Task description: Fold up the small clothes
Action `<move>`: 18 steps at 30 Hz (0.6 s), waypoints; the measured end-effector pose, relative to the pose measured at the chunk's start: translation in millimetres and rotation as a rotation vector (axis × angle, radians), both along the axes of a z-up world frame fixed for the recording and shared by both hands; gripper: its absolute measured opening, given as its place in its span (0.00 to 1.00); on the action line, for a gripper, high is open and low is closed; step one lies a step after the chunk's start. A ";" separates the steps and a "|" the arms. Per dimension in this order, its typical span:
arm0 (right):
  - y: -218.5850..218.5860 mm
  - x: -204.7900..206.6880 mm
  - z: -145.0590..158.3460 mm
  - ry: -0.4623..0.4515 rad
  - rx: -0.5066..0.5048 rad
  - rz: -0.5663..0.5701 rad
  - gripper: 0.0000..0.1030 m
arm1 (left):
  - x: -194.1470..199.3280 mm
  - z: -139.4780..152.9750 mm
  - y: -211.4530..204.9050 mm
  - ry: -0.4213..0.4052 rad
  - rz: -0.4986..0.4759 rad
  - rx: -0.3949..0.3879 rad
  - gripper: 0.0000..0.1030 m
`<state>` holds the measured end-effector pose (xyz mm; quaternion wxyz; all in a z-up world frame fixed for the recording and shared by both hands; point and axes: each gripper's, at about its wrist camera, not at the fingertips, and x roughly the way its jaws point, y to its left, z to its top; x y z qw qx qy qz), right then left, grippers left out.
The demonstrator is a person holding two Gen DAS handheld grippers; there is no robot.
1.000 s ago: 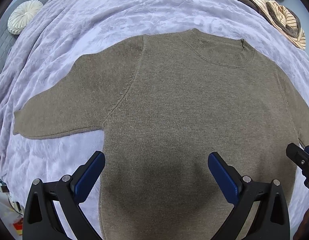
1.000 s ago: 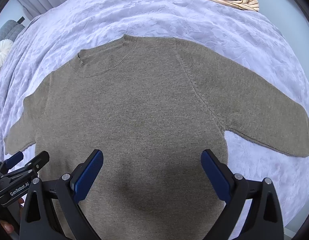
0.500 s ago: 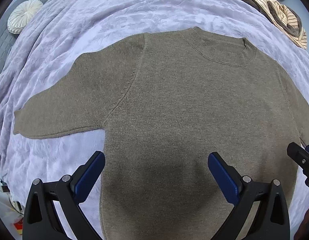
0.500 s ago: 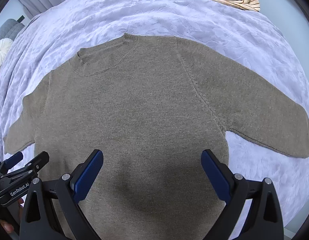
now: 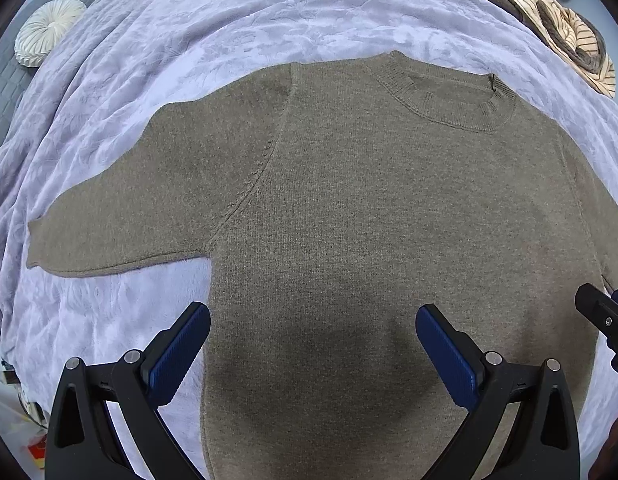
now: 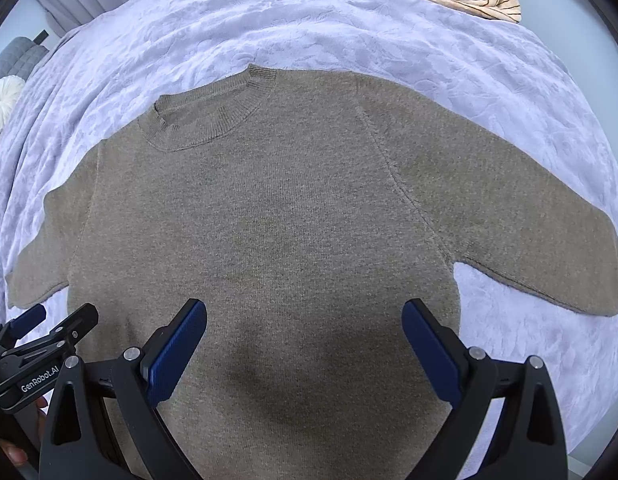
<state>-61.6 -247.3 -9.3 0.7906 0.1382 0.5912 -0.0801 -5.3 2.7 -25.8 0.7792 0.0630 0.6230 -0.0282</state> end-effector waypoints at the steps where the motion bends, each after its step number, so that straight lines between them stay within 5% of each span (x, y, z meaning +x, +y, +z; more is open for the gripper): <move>1: -0.1 -0.1 0.0 0.000 0.000 0.000 0.96 | 0.1 -0.2 0.5 0.001 0.000 -0.001 1.00; 18: 3.5 2.1 -3.6 0.009 -0.005 0.003 0.96 | 1.5 -4.4 6.1 0.011 0.004 0.001 1.00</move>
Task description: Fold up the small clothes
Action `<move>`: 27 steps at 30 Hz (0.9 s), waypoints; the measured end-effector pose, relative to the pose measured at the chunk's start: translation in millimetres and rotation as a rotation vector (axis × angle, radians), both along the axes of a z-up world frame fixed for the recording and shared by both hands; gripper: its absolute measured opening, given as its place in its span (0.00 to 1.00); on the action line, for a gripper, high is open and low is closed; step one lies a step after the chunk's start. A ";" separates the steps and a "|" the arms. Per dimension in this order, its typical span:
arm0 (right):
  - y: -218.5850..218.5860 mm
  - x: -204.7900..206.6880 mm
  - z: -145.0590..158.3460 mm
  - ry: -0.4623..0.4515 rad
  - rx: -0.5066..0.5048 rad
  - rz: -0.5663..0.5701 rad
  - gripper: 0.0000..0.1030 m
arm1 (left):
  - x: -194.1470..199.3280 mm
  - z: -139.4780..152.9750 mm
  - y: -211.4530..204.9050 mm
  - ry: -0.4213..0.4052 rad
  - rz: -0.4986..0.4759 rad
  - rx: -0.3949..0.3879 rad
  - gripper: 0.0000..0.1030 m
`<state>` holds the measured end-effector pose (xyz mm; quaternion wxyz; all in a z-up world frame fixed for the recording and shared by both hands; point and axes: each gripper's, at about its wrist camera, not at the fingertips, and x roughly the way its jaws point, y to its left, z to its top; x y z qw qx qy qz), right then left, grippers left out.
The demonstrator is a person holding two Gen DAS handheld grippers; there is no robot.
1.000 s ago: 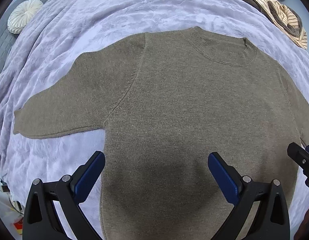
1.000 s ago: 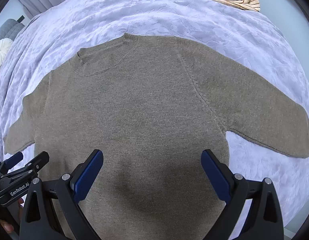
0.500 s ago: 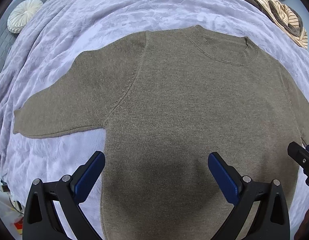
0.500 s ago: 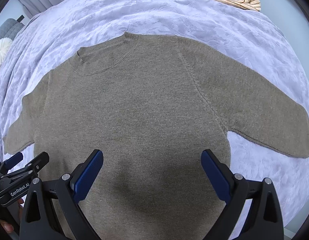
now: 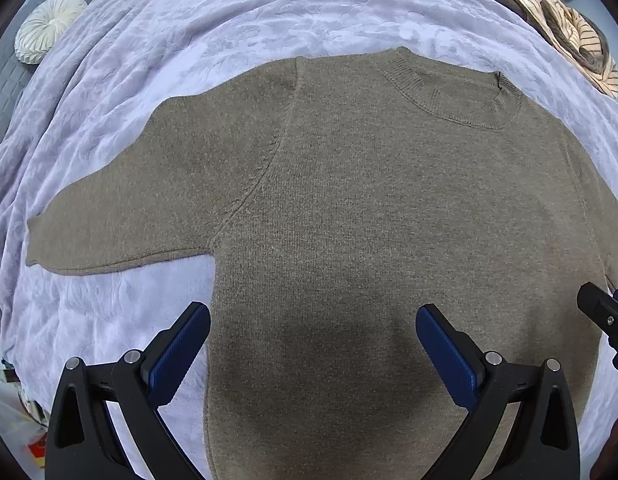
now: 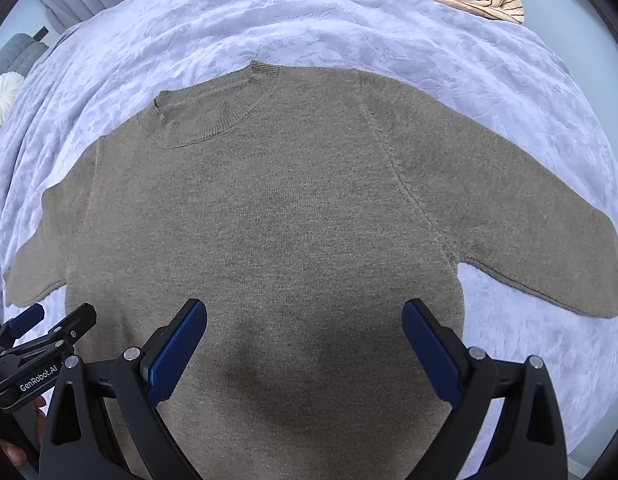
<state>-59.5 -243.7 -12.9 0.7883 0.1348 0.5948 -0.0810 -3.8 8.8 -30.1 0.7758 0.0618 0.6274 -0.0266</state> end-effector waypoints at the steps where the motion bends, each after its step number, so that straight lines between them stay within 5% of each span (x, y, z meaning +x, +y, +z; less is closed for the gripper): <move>1: 0.5 0.6 -0.1 0.001 -0.001 0.000 0.96 | 0.1 0.0 0.1 0.000 0.000 -0.001 1.00; 27: 6.3 2.3 -2.1 0.007 -0.010 0.005 0.96 | 0.9 -4.6 4.1 0.009 0.002 -0.005 1.00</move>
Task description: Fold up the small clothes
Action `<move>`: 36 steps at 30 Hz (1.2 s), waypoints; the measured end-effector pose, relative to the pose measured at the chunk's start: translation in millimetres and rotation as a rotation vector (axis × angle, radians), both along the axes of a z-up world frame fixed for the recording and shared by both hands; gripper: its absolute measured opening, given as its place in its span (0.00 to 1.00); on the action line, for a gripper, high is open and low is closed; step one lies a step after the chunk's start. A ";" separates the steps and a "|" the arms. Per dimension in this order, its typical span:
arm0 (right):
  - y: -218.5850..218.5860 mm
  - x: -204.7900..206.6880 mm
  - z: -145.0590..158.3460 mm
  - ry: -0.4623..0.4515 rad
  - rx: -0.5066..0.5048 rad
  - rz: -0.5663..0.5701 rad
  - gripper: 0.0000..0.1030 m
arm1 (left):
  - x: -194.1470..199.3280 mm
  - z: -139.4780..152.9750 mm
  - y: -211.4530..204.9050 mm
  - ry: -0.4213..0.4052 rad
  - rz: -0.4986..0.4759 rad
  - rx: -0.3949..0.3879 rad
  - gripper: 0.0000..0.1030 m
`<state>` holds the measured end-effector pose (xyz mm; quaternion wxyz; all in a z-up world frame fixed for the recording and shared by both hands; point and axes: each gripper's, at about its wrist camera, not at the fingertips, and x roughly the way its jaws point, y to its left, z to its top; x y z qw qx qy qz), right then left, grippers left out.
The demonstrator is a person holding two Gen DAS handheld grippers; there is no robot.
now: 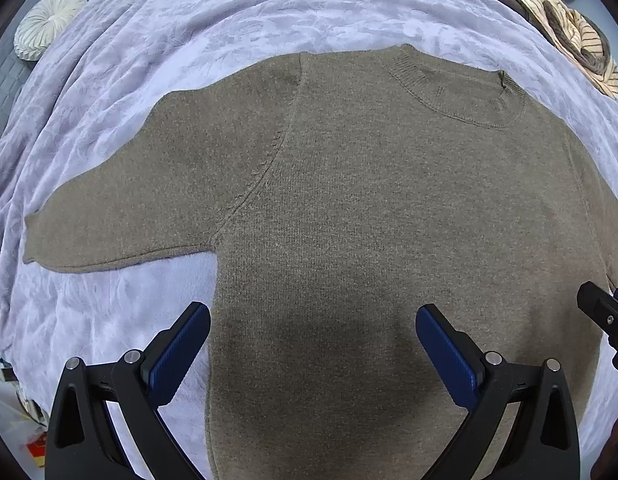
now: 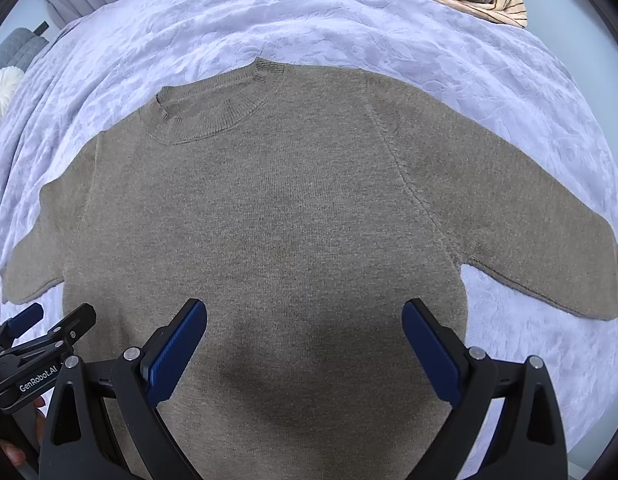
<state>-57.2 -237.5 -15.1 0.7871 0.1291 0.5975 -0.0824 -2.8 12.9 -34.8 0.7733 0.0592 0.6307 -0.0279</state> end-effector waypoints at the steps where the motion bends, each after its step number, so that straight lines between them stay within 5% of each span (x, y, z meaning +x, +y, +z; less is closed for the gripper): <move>1: 0.6 -0.3 -0.4 0.000 0.004 -0.001 0.96 | 0.0 0.0 -0.1 -0.001 0.000 0.000 1.00; 14: 6.4 -0.8 -5.3 0.017 -0.001 -0.011 0.96 | 4.1 -1.9 16.5 0.005 0.023 -0.011 1.00; 23: 20.7 2.3 -3.4 -0.025 0.024 0.003 0.96 | 10.4 -7.6 50.8 0.028 0.083 -0.110 1.00; 30: 64.7 13.0 -2.1 -0.044 0.076 0.158 0.96 | 21.8 -11.5 131.8 -0.064 0.195 -0.223 1.00; 36: 104.8 16.4 -9.2 -0.020 0.094 0.263 0.96 | 23.1 -30.1 253.9 -0.134 0.431 -0.271 1.00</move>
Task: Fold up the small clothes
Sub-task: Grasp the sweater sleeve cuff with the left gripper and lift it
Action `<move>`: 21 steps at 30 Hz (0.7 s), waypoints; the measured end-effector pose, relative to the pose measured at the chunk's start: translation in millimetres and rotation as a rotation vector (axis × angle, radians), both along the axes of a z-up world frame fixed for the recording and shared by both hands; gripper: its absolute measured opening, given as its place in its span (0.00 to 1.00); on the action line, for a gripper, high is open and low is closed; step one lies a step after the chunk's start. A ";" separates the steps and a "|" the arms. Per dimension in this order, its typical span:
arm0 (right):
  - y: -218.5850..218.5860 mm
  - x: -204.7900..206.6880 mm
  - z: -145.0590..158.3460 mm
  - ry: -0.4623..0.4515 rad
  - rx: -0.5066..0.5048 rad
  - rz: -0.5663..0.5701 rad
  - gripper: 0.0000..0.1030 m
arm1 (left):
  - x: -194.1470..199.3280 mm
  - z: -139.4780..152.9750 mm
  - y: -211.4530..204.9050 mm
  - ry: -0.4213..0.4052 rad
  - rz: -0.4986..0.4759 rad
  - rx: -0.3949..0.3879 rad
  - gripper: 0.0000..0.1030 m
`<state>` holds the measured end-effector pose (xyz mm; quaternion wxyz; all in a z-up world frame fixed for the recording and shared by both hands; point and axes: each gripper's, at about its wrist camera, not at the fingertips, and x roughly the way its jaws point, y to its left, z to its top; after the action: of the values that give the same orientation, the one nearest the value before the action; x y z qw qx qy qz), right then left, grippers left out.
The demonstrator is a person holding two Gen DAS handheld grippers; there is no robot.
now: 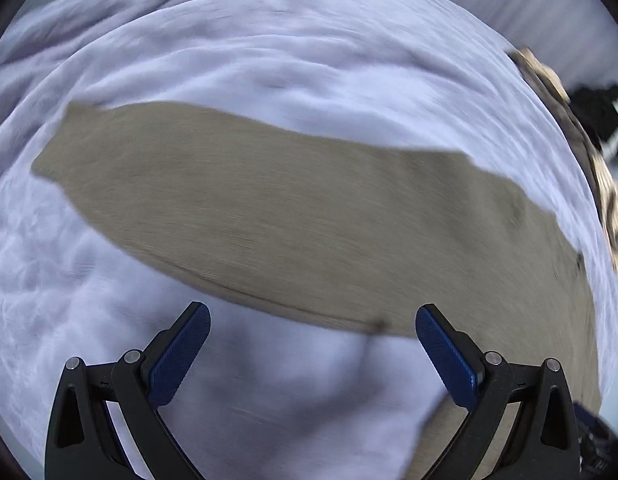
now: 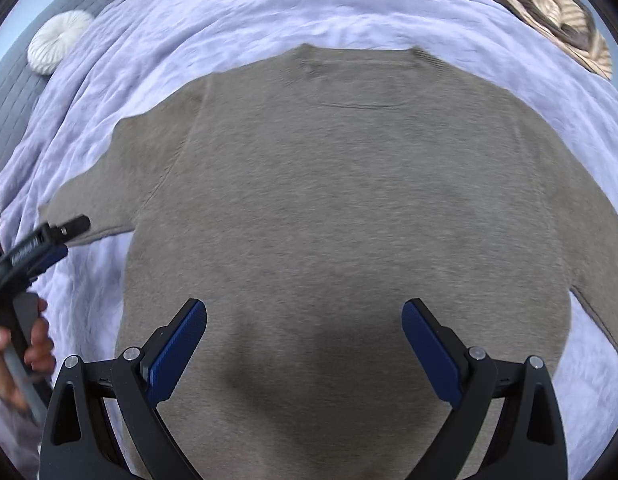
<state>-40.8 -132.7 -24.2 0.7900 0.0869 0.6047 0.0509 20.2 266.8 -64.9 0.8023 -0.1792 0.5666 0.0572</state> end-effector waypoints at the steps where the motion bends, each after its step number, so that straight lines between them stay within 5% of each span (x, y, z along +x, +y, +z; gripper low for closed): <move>1: 6.5 -0.1 -2.0 0.007 -0.001 0.009 0.96 | -0.1 -6.4 19.7 -0.001 0.039 -0.011 1.00; 6: 28.2 -0.5 -11.0 0.039 -0.008 0.041 0.96 | 9.6 -39.5 81.4 0.012 0.167 -0.107 1.00; 8: 35.5 0.2 -14.6 0.053 -0.015 0.057 0.96 | 18.7 -37.3 87.1 -0.014 0.184 -0.067 0.98; 11: 44.3 0.1 -18.4 0.067 -0.018 0.075 0.96 | 30.6 -28.2 90.3 -0.049 0.185 0.033 0.48; 13: 50.1 0.9 -20.6 0.071 -0.016 0.081 0.96 | 34.0 -26.1 94.9 -0.075 0.190 -0.019 0.12; 21: 48.3 -4.6 -13.4 0.046 0.024 0.077 0.96 | 36.7 42.0 51.7 -0.302 0.047 -0.095 0.10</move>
<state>-45.4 -84.4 -37.6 0.7722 0.0742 0.6250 0.0867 56.9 318.5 -22.9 0.8674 -0.2368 0.4372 0.0214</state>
